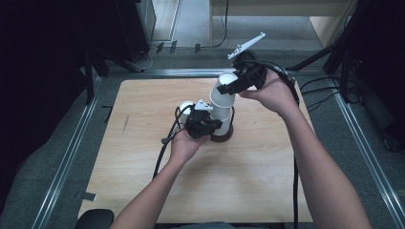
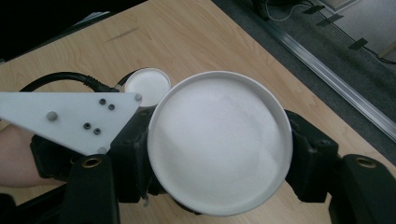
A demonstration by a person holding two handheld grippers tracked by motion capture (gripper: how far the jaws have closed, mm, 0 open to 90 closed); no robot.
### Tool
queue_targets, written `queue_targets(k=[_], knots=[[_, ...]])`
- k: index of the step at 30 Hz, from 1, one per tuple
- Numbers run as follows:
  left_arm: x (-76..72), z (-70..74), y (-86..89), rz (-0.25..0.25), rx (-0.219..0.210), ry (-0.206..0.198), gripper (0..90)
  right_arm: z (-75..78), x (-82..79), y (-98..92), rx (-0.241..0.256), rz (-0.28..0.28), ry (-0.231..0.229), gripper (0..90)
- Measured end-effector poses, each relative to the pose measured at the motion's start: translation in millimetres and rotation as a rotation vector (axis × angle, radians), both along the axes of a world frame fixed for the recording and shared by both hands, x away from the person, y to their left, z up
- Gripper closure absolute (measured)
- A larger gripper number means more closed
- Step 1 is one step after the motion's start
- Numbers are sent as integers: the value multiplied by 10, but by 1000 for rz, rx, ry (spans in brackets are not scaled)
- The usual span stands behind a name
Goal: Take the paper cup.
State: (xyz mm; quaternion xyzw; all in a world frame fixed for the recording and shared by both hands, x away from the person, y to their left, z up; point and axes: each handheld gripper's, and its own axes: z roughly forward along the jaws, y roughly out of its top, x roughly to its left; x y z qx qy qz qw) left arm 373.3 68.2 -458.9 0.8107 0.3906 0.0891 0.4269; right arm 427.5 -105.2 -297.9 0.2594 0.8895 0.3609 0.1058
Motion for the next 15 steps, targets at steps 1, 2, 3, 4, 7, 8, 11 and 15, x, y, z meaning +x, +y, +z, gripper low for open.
queue_targets(k=[1,2,3,4,7,8,11,15], knots=[[2,-2,1,-3,1,4,833,24,-18,-22,3,2,-6,345],[2,-4,-1,-2,0,7,833,52,-39,-47,9,-1,-3,345],[1,-3,-1,-5,8,5,833,75,-57,-71,13,1,-8,345],[1,-3,-2,-8,9,8,831,100,-83,-102,12,2,-13,345],[-2,-3,-3,-12,13,9,825,127,-129,-141,-1,4,-19,345],[-1,-2,0,-15,13,13,819,140,-185,-183,-24,12,-18,344],[1,-13,1,-30,4,26,792,117,-260,-227,-38,28,-13,344],[4,-21,19,-37,1,31,790,43,-339,-281,-35,39,-11,342]])
